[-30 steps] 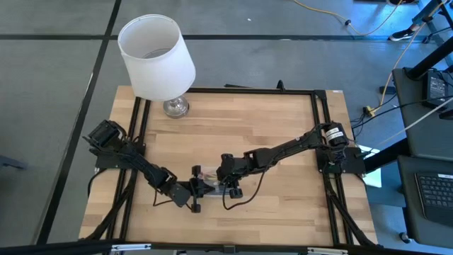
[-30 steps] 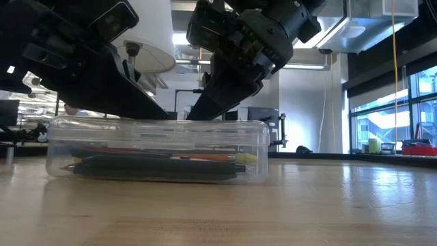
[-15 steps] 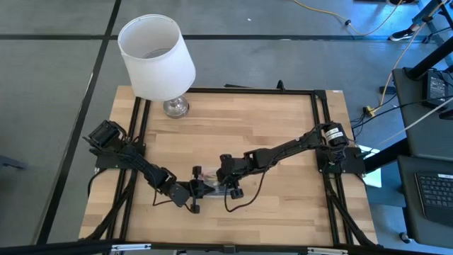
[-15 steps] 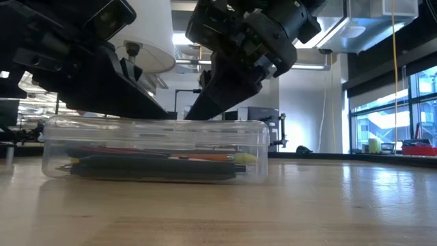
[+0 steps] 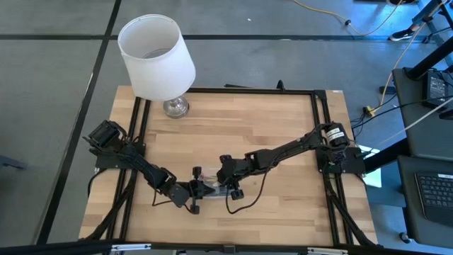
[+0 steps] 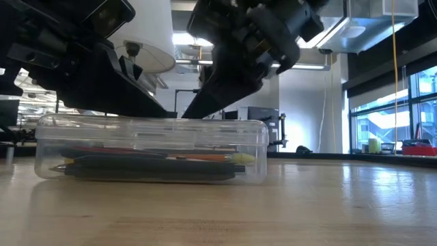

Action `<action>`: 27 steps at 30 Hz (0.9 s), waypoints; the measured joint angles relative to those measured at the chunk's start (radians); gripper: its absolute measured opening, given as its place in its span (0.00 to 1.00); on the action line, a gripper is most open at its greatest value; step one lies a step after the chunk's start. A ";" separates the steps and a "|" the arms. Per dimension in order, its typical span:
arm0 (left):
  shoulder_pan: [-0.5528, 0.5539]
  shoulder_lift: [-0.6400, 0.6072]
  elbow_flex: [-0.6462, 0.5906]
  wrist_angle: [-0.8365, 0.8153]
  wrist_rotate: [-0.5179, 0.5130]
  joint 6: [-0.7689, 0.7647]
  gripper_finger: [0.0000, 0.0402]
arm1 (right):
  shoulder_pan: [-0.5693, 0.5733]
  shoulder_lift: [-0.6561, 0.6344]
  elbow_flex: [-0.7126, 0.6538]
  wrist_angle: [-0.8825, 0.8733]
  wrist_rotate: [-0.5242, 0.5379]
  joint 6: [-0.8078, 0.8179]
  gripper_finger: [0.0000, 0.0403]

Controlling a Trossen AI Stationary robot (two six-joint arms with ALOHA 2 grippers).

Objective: Pick & place school supplies into a supply box
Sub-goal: Close the transparent supply box

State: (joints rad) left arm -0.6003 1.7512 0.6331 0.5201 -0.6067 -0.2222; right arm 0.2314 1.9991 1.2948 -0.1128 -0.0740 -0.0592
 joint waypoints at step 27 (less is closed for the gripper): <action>0.000 0.000 0.000 -0.003 0.007 0.000 0.01 | 0.001 -0.104 0.002 0.011 0.001 0.003 0.32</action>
State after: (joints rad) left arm -0.6003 1.7512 0.6334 0.5171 -0.5995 -0.2226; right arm 0.2325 1.8950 1.2968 -0.1020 -0.0727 -0.0561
